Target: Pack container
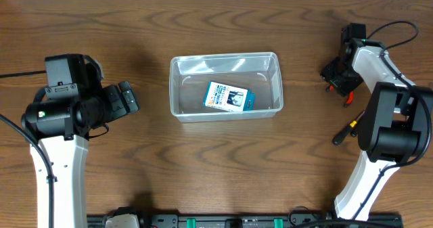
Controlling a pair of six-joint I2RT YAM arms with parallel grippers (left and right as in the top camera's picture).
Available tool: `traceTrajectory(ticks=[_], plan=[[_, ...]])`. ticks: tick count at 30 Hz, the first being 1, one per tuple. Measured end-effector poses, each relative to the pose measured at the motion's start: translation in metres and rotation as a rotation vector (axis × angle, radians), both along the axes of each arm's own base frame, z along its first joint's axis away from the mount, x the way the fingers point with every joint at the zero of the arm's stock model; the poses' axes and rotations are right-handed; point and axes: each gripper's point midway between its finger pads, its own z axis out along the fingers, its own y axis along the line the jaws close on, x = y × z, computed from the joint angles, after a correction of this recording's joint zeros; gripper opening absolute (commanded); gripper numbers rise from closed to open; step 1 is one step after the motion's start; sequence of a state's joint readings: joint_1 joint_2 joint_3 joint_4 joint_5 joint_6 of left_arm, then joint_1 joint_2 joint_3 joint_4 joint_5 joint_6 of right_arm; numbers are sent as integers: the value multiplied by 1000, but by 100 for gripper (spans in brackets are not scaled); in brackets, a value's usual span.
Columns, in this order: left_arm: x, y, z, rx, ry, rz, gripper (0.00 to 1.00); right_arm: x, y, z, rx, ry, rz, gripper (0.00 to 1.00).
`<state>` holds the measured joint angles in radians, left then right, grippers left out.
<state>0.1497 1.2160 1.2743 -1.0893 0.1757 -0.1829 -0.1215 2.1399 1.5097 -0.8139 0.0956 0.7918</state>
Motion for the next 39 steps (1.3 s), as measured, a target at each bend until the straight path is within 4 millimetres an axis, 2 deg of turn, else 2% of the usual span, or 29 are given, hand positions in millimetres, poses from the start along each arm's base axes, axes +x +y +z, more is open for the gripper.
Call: traceTrajectory(ticks=[4, 11, 19, 26, 31, 34, 36, 39], plan=[[0, 0, 0, 0, 0, 0, 96, 0, 0, 0, 1, 0, -4, 36], [0, 0, 0, 0, 0, 0, 96, -1, 0, 0, 3, 1, -10, 18], [0, 0, 0, 0, 0, 0, 96, -1, 1, 0, 5, 2, -12, 2], [0, 0, 0, 0, 0, -1, 96, -6, 2, 0, 10, 22, -2, 1], [0, 0, 0, 0, 0, -1, 96, -7, 15, 5, 8, 37, 114, 1], [0, 0, 0, 0, 0, -1, 96, -3, 35, 20, -5, 19, 264, 1], [0, 0, 0, 0, 0, -1, 96, 10, 53, 44, -28, -38, 392, 1], [0, 0, 0, 0, 0, -2, 96, 36, 98, 108, -99, -197, 667, 1]])
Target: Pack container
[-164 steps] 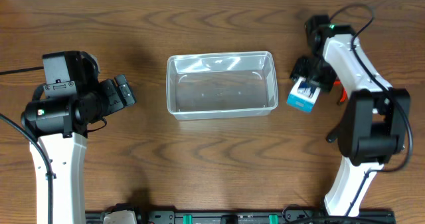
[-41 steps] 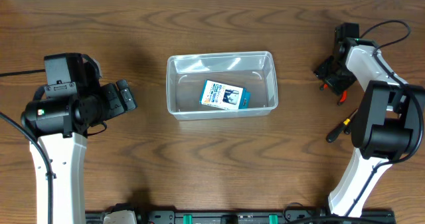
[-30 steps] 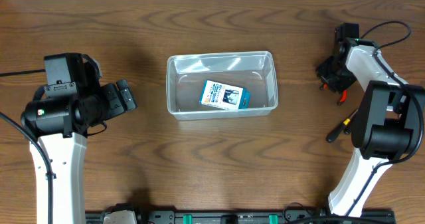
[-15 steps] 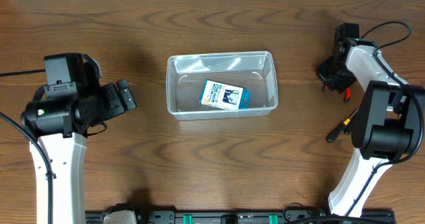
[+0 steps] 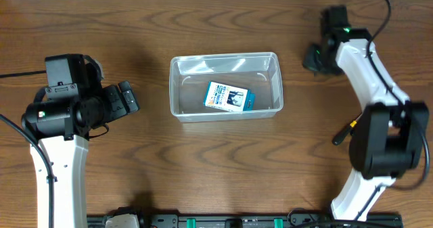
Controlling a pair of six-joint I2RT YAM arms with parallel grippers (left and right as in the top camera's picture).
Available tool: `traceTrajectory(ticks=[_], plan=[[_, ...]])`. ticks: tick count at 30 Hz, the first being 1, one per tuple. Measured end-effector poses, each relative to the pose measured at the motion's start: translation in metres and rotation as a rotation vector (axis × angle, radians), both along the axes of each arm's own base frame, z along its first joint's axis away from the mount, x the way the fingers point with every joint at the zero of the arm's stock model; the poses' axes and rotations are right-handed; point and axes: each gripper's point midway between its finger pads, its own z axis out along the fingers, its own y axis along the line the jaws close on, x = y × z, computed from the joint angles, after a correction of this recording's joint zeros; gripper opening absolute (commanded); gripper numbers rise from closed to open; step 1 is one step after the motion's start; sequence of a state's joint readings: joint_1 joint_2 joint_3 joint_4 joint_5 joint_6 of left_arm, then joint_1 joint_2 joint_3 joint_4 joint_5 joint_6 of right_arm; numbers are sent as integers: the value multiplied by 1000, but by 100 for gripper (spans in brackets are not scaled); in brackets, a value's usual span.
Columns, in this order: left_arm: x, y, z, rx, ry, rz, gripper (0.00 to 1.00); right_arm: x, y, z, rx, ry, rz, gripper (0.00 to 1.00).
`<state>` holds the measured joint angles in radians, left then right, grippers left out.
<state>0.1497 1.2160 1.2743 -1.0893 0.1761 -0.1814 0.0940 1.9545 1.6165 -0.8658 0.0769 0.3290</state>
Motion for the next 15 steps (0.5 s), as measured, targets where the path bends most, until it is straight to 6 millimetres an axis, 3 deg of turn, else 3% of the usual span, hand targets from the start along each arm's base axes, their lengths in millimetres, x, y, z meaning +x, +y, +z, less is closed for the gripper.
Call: traceTrajectory(ticks=[4, 7, 9, 11, 15], plan=[[0, 0, 0, 3, 0, -6, 96, 5, 80, 86, -65, -215, 405, 1], [0, 0, 0, 4, 0, -6, 96, -16, 137, 117, -111, -295, 696, 1], [0, 0, 0, 4, 0, -6, 96, -34, 174, 118, -136, -308, 884, 1], [0, 0, 0, 4, 0, -6, 96, -49, 202, 107, -150, -288, 1024, 1], [0, 0, 0, 5, -1, -9, 96, -64, 235, 77, -132, -236, 1195, 1]])
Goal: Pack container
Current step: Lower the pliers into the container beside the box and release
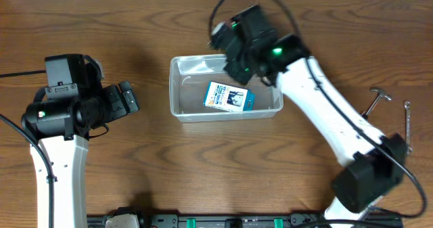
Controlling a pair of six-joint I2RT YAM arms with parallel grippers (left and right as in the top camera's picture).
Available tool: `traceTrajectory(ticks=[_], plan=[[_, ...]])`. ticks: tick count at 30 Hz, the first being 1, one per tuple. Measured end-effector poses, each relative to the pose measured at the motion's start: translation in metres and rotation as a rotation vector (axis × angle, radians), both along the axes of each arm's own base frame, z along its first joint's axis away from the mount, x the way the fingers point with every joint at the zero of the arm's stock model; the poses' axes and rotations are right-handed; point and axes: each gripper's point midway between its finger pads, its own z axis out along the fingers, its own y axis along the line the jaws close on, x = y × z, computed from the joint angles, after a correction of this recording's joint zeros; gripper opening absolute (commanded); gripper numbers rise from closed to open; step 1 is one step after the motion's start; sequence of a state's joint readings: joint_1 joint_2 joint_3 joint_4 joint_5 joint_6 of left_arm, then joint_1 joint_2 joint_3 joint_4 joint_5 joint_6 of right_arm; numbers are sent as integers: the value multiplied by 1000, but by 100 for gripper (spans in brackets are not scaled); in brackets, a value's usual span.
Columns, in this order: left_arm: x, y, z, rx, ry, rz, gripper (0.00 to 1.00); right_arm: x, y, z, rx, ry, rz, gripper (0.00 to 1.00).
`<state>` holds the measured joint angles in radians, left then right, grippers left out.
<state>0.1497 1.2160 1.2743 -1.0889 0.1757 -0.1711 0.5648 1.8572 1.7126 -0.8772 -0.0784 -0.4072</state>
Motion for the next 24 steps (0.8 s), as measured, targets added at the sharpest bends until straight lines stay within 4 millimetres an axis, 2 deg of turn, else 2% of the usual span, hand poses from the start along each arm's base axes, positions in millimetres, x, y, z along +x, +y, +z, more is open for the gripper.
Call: traceTrajectory(ticks=[5, 11, 12, 13, 15, 19, 24], plan=[[0, 0, 0, 4, 0, -7, 96, -10, 20, -49, -29, 106, 99, 1], [0, 0, 0, 6, 0, -12, 96, -14, 23, -102, -75, 213, 125, 1], [0, 0, 0, 7, 0, -13, 96, -14, 23, -105, -78, 218, 125, 1], [0, 0, 0, 7, 0, -14, 96, -14, 23, -108, -79, 220, 126, 7], [0, 0, 0, 7, -1, -15, 96, -14, 24, -109, -77, 221, 130, 27], [0, 0, 0, 9, -1, -17, 96, -10, 27, -107, -64, 203, 132, 44], [0, 0, 0, 9, -1, -17, 96, -9, 27, -107, -66, 199, 136, 48]])
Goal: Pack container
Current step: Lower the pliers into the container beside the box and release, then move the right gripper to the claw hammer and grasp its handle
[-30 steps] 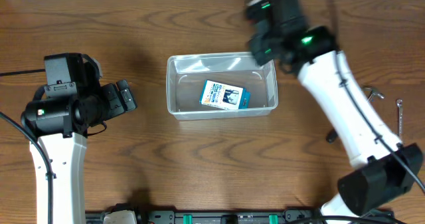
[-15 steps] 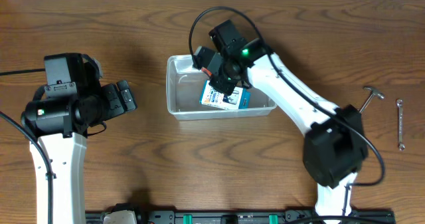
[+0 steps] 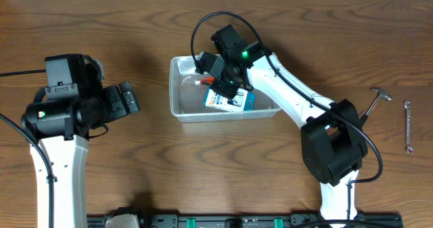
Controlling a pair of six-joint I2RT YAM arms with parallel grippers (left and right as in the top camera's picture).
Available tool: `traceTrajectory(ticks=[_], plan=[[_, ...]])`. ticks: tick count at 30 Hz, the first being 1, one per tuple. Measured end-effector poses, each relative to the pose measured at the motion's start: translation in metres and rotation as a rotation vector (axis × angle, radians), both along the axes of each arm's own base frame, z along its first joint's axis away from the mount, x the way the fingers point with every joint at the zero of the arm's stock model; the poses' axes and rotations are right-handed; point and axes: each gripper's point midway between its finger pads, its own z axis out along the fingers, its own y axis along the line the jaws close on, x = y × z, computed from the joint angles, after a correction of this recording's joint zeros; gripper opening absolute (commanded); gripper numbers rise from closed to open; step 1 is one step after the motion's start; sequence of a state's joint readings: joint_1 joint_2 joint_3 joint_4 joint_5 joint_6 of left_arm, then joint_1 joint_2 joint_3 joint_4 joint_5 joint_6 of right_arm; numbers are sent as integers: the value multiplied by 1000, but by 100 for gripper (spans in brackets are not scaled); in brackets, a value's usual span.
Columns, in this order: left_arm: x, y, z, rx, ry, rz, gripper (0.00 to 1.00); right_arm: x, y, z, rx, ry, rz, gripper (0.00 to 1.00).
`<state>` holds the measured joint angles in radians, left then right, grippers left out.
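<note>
A clear plastic container (image 3: 177, 93) stands at the table's middle, with a blue and white box (image 3: 235, 101) lying in its right half. My right gripper (image 3: 211, 79) hangs over the container's middle, just left of the box. It seems shut on a small tool, of which only a red-orange end (image 3: 201, 81) shows. My left gripper (image 3: 128, 97) stays left of the container, apart from it, open with nothing between its fingers.
On the table to the right lie a hammer (image 3: 377, 97) and a wrench (image 3: 408, 125). The right arm reaches across from the front right over the container's right wall.
My right gripper has gone from above the container's back rim, near the middle, to lower over its inside, just left of the box. The left arm has not moved.
My right gripper was first at the far right of the table, at an orange-handled tool. Then it was up by the container's back right corner, then over the back rim, and now it is over the inside. The box and left arm stayed put.
</note>
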<state>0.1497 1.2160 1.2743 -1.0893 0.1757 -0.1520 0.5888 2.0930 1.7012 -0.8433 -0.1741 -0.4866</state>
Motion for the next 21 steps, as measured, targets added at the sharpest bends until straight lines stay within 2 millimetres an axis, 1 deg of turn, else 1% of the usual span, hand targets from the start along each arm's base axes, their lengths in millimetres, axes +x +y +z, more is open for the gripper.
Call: traceTrajectory(ticks=[2, 3, 5, 6, 7, 8, 9, 10, 11, 12, 13, 14, 15, 16, 17, 18, 19, 21], plan=[[0, 0, 0, 0, 0, 0, 96, 2, -3, -1, -15, -5, -23, 51], [0, 0, 0, 0, 0, 0, 96, 3, -7, -1, -31, -7, -48, 54], [0, 0, 0, 0, 0, 0, 96, 7, -19, 0, -83, -18, -128, 57], [0, 0, 0, 0, 0, 0, 96, 11, -26, 3, -109, -36, -178, 59], [0, 0, 0, 0, -1, 0, 96, 16, -33, 9, -131, -61, -230, 63], [0, 0, 0, 0, -1, 0, 96, 22, -42, 20, -145, -98, -304, 71], [0, 0, 0, 0, -1, 0, 96, 29, -53, 36, -150, -144, -383, 81], [0, 0, 0, 0, -2, 0, 96, 35, -62, 53, -141, -183, -456, 86], [0, 0, 0, 0, -1, 0, 96, 41, -77, 80, -117, -237, -556, 88], [0, 0, 0, 0, -2, 0, 96, 44, -91, 102, -88, -270, -638, 89], [0, 0, 0, 0, -2, 0, 96, 45, -111, 129, -49, -304, -739, 91], [0, 0, 0, 0, -2, 0, 96, 45, -133, 154, -8, -333, -841, 95], [0, 0, 0, 0, -2, 0, 96, 42, -161, 180, 36, -359, -961, 99], [0, 0, 0, 0, -2, 0, 96, 36, -191, 202, 75, -378, -1083, 99], [0, 0, 0, 0, -2, 0, 96, 26, -226, 220, 103, -390, -1219, 99], [0, 0, 0, 0, -2, 0, 96, 15, -244, 231, 125, -390, -1305, 99], [0, 0, 0, 0, -2, 0, 96, 3, -283, 236, 125, -378, -1443, 99], [0, 0, 0, 0, -1, 0, 96, -15, -324, 234, 126, -340, -1612, 99]])
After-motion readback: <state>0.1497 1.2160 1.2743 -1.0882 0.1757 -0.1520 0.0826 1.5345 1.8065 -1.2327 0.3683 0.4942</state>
